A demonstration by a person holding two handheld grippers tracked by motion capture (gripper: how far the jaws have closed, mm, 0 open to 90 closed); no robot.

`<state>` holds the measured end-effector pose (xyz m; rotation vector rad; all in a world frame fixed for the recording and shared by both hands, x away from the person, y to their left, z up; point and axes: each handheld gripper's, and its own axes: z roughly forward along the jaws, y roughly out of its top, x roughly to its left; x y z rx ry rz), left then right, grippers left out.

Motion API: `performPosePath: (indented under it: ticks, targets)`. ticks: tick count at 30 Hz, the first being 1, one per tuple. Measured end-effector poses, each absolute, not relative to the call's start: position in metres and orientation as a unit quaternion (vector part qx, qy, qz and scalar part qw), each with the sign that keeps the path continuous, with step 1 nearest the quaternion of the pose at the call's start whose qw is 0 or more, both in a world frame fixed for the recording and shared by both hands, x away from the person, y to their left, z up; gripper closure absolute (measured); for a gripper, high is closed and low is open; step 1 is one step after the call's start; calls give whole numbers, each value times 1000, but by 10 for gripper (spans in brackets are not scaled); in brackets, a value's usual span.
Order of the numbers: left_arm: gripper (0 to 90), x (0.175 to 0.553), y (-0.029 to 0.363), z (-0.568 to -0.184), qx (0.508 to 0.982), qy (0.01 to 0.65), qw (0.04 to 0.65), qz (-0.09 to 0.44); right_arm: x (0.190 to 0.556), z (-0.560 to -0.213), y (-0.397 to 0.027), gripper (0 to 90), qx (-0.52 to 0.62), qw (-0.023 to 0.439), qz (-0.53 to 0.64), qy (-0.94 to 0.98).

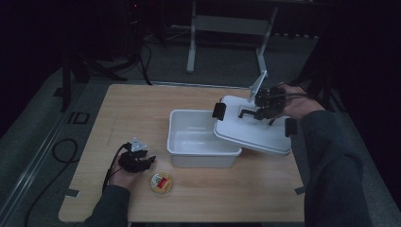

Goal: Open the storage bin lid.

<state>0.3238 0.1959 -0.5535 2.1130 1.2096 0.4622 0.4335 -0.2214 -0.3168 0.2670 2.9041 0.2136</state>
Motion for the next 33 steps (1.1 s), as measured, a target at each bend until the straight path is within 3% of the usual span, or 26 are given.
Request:
performPosePath:
  ticks: [33]
  targets:
    - [550,324,195,-554,805,462,327,178,427,-321,-279,843,158,114,70,978]
